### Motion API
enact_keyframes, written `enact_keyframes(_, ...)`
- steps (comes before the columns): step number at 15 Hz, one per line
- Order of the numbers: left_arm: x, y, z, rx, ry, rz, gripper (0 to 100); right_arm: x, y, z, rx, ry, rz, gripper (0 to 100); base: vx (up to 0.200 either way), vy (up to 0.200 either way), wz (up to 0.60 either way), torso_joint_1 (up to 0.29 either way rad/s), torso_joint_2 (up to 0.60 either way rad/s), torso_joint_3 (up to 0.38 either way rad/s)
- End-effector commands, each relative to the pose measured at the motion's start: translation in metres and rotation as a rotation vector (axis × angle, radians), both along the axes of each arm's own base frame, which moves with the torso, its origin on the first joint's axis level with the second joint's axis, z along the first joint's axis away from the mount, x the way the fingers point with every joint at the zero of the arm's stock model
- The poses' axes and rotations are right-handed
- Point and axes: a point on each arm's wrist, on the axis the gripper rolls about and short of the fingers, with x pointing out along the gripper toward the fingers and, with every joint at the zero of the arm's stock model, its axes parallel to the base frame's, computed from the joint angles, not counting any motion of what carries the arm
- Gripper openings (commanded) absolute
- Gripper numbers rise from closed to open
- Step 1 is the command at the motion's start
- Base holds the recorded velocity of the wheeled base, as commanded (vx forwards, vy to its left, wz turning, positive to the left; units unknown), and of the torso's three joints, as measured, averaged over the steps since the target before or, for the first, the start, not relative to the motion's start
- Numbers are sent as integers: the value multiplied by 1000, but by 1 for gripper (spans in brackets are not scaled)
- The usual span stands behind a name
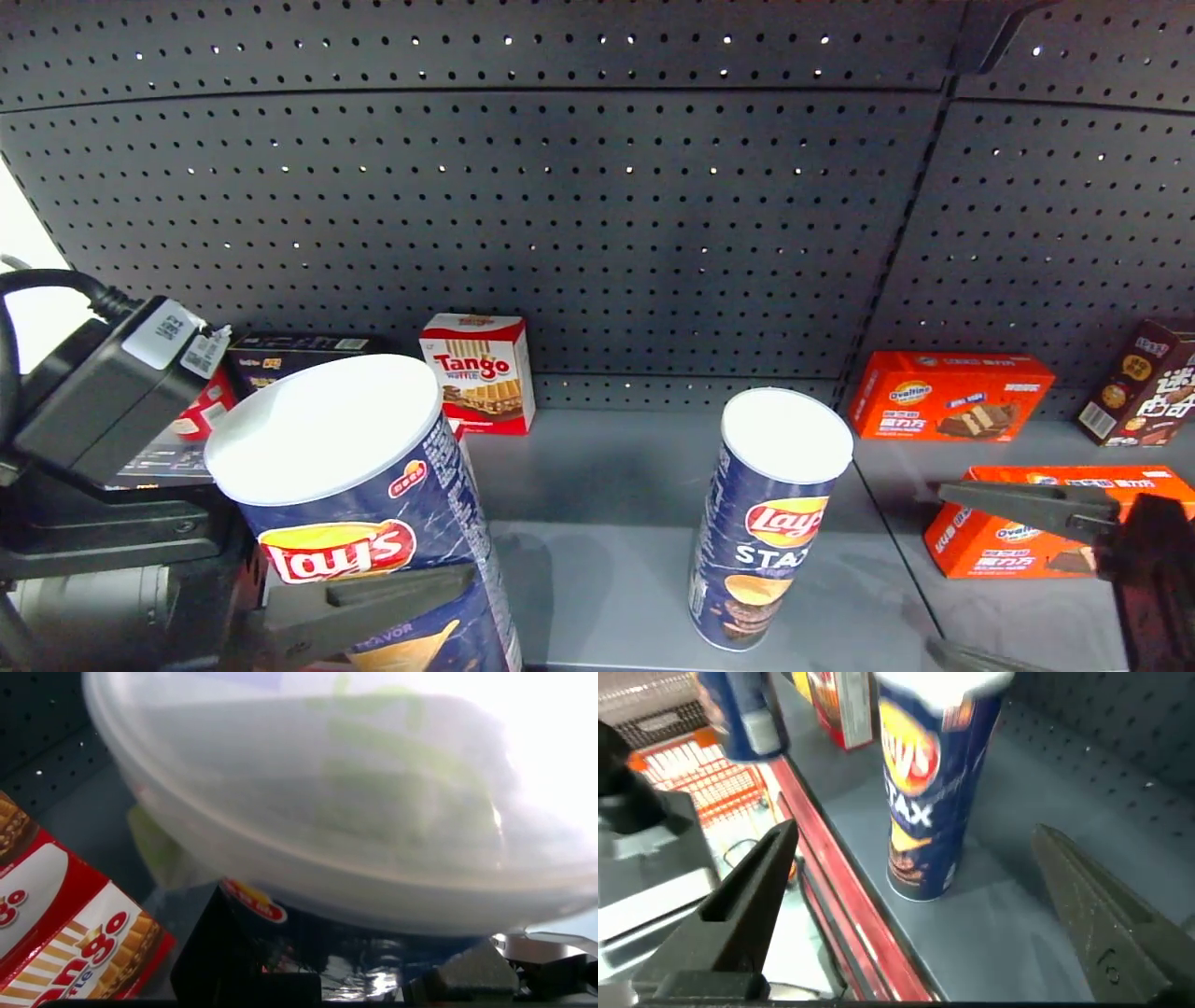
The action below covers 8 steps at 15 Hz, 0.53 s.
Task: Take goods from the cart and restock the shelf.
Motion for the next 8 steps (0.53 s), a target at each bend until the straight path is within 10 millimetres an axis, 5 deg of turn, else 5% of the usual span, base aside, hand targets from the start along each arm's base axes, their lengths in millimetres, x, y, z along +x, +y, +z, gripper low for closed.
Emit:
enact_keyframes(1,0,0,2,-4,-10,-1,0,-40,-30,58,70,-100,-30,100,0,0,0,0,0,0)
enact_keyframes(4,0,0,5,-10,-19,-2,0,-74,-58,54,24,-60,-117,100,0,0,0,0,0,0)
enact_keyframes(8,-3,-8,16,-22,-56,-20,0,-117,-88,19,105,10,-295,100,0,0,0,0,0,0)
